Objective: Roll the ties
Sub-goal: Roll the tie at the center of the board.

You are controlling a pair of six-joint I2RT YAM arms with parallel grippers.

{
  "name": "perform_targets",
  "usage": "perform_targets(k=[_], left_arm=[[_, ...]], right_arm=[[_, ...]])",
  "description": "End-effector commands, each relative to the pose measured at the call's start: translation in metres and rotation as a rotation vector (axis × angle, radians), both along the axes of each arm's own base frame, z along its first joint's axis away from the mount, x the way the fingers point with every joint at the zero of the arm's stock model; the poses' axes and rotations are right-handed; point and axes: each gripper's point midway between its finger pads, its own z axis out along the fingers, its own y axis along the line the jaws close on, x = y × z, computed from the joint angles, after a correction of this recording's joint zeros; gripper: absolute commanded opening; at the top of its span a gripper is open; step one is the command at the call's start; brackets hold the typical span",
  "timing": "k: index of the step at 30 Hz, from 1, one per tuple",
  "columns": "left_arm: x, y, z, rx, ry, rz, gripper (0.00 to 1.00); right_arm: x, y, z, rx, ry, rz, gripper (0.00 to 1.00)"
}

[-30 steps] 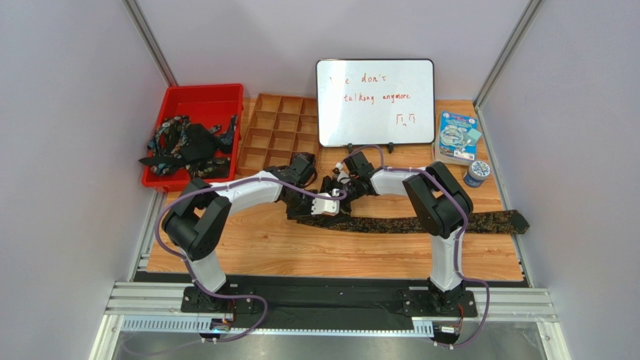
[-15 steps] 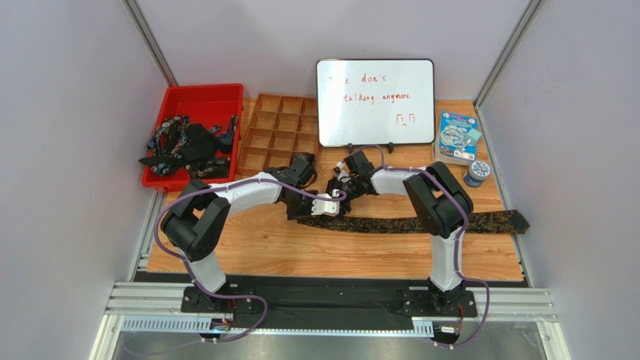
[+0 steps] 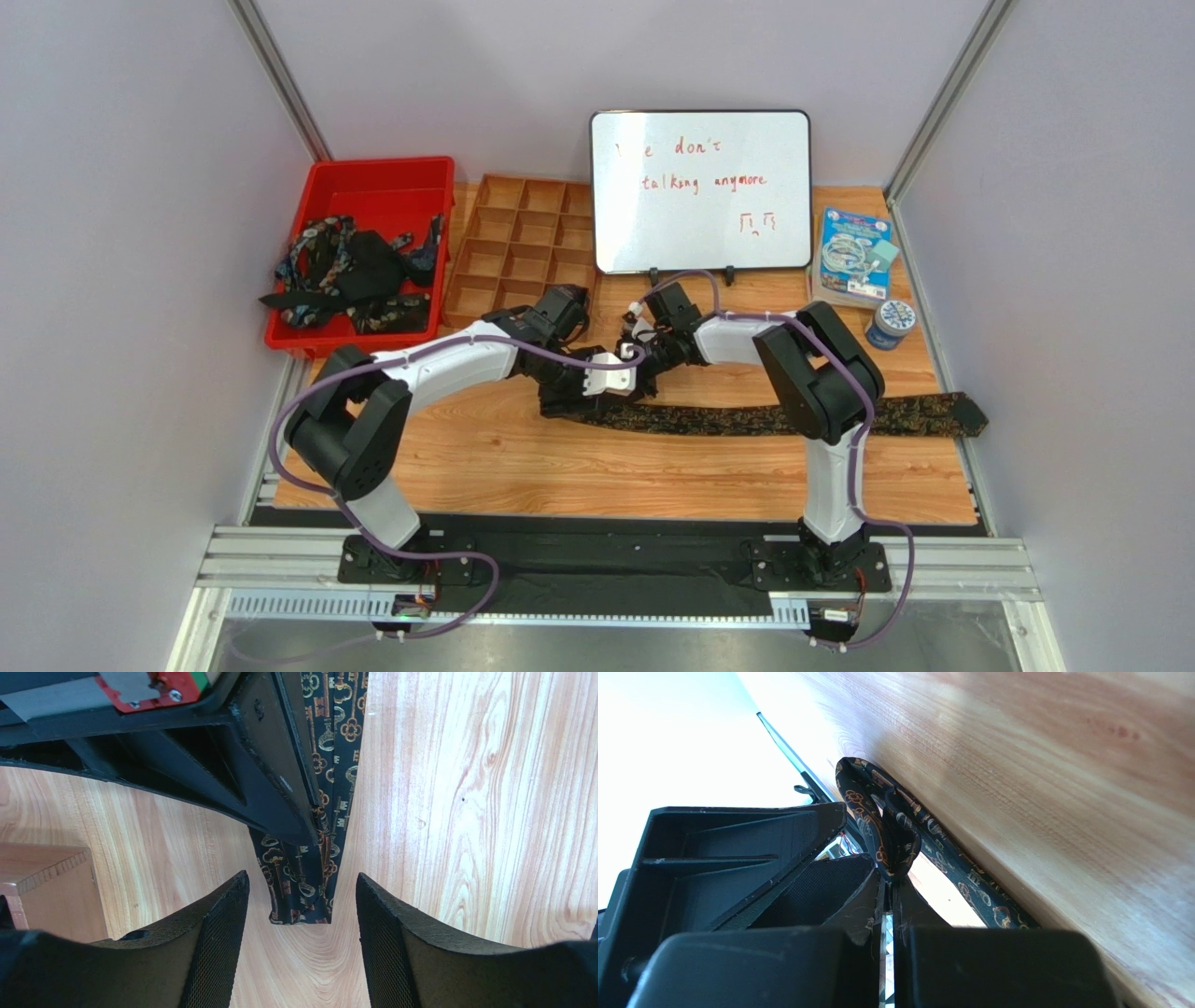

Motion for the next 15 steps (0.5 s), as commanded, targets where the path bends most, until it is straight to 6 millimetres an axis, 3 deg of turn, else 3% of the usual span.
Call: perform_targets(k=[1,15], left_arm=[[0.008,-0.015,0.010,-0.039,-0.009,-0.009,0.65],[0.005,-0.017,-0.022,0.123,-0.046,-0.050,0.61]], right_arm=[[0.005,0.001,0.008,0.063,-0.059,0.015,0.00],[0.003,0.005,0.009,0.118,-0.032,0.026,0.00]])
